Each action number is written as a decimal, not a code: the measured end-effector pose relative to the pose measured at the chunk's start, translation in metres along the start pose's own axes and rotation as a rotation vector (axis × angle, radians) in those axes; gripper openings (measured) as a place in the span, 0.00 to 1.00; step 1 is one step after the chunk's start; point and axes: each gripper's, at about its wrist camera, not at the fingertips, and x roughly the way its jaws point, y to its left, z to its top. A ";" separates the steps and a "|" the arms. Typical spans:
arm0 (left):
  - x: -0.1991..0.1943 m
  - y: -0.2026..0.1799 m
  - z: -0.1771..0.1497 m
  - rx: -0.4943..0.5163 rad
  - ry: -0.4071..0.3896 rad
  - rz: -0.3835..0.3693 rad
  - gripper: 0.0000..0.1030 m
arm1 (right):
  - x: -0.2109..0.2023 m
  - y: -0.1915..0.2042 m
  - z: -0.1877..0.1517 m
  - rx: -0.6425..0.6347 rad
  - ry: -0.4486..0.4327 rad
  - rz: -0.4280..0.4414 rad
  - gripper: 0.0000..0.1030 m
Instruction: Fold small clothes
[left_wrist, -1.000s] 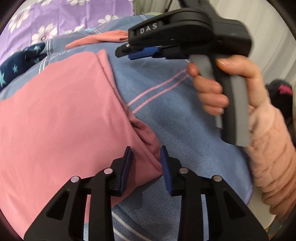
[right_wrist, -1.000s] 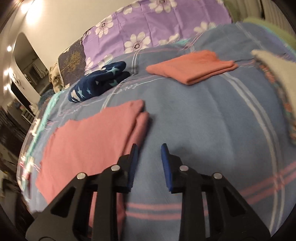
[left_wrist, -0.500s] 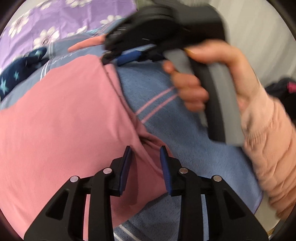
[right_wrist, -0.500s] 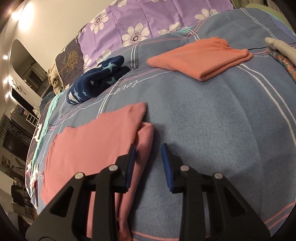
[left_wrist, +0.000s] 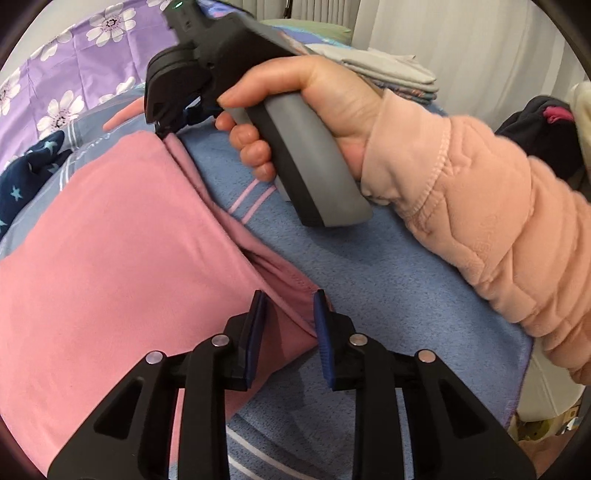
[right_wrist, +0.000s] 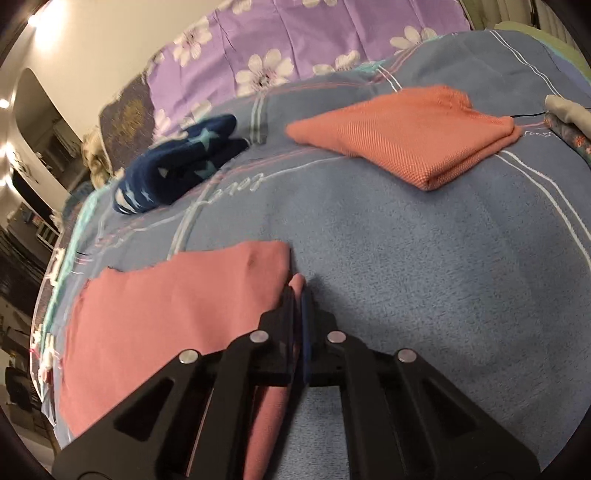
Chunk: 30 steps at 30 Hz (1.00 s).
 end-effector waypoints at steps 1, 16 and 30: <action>-0.001 0.002 -0.001 -0.006 -0.006 -0.029 0.25 | -0.006 -0.001 -0.001 0.000 -0.005 -0.018 0.06; -0.042 0.011 -0.027 -0.025 -0.047 -0.243 0.33 | -0.074 0.033 -0.111 -0.217 0.134 0.117 0.14; -0.204 0.195 -0.205 -0.681 -0.323 0.260 0.35 | -0.104 0.094 -0.105 -0.296 0.007 -0.143 0.50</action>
